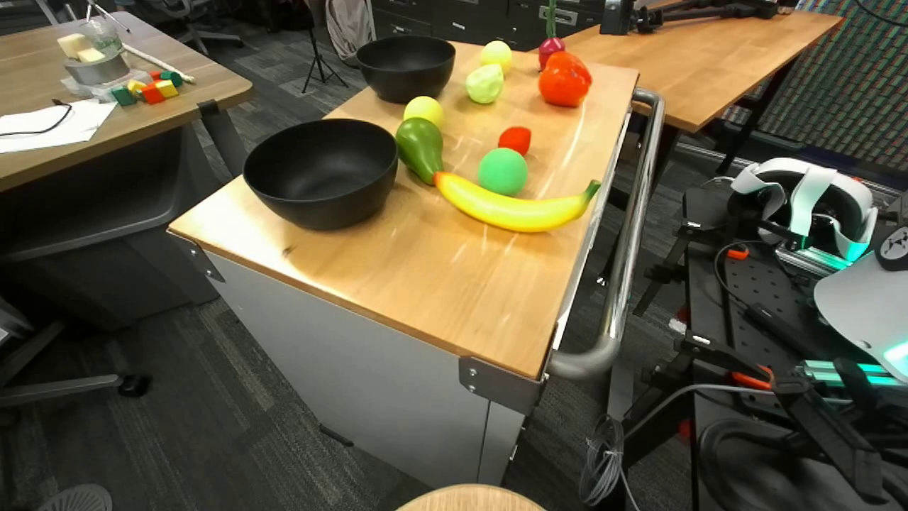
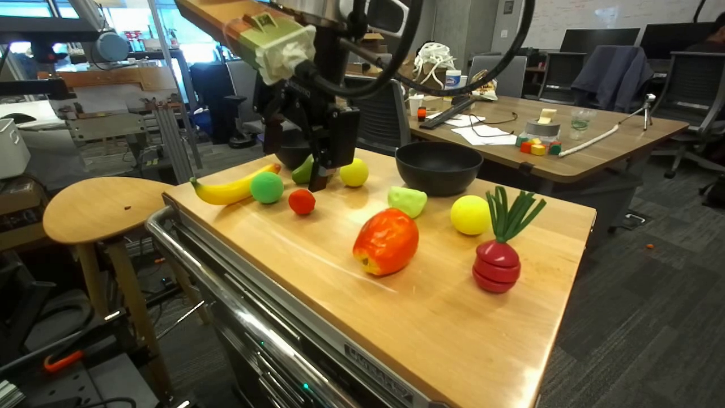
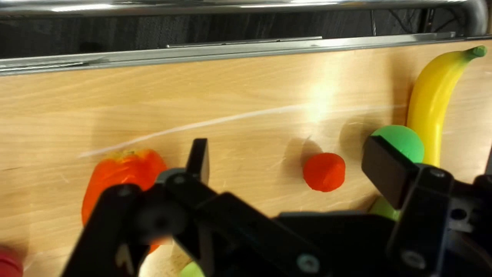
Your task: Put the plush fruits in the two black bowls
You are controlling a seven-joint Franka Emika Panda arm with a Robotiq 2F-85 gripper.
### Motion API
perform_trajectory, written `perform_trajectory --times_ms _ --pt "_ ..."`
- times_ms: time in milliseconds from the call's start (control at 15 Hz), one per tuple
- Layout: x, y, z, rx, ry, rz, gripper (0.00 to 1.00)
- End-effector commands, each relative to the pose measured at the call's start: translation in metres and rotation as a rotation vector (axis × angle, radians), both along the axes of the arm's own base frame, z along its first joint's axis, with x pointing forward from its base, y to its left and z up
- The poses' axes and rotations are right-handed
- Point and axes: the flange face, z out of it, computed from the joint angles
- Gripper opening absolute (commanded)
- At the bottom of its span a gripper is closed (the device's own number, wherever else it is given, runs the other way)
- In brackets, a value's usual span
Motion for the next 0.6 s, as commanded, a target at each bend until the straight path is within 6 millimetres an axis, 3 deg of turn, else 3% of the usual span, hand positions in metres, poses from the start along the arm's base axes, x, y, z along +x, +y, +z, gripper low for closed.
perform_trajectory --times_ms 0,133,333,533 --pt "-0.002 -0.002 0.001 0.003 -0.005 -0.005 1.00" --pt "-0.011 -0.009 0.020 -0.035 -0.067 0.006 1.00" --pt "-0.002 -0.023 0.058 -0.017 -0.181 0.025 1.00" --pt "0.044 -0.022 0.091 -0.015 -0.251 0.071 1.00"
